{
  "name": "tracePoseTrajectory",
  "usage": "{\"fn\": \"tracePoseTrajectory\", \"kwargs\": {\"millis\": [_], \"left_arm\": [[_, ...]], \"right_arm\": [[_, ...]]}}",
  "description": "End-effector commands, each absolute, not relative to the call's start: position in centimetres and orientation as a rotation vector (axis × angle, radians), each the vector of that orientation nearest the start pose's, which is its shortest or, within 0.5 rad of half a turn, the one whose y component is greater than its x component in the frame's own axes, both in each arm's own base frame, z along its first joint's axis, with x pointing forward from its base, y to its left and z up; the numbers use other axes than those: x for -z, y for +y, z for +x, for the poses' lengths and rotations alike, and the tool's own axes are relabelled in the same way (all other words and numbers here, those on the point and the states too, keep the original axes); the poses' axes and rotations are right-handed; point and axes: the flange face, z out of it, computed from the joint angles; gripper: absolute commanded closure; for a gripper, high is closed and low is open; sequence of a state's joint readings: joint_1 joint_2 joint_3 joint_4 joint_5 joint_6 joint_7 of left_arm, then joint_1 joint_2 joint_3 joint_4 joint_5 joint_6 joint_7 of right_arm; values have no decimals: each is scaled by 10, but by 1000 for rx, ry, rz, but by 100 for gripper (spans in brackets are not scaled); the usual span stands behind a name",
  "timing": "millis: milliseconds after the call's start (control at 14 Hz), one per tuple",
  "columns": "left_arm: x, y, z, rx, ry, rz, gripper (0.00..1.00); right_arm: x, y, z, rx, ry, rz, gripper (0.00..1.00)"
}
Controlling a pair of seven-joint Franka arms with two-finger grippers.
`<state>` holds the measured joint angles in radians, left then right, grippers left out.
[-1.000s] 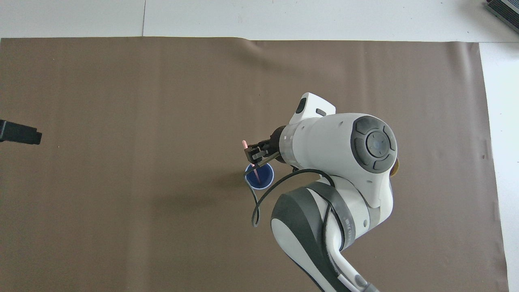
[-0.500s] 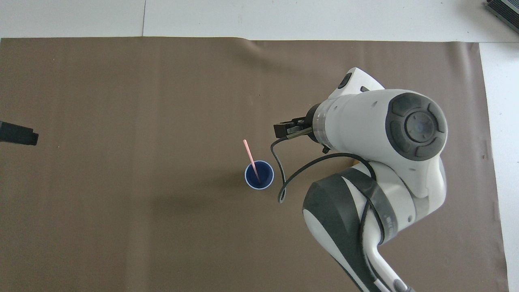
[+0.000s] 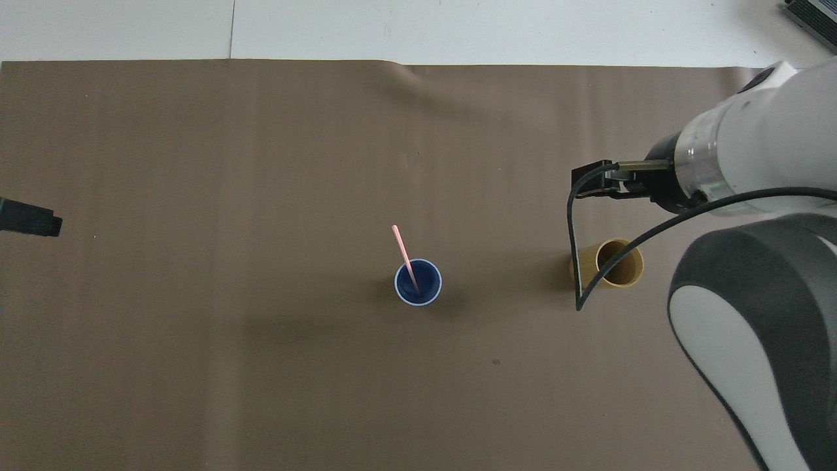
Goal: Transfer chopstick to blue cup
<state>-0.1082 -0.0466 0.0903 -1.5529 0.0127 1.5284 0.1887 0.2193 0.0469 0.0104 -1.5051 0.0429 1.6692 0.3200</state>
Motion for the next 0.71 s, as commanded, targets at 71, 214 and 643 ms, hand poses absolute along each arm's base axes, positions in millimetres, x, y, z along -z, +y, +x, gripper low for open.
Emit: {"fn": "tracePoseTrajectory", "kwargs": {"millis": [71, 214, 643], "left_arm": [[-655, -2, 527, 7, 334, -3126, 0], [-655, -3, 527, 7, 334, -3126, 0], [-655, -3, 527, 5, 334, -3126, 0]], "right_arm": [[-677, 84, 550, 128, 334, -3078, 0], [-690, 46, 543, 117, 421, -3074, 0], [-681, -5, 526, 88, 445, -3090, 0]]}}
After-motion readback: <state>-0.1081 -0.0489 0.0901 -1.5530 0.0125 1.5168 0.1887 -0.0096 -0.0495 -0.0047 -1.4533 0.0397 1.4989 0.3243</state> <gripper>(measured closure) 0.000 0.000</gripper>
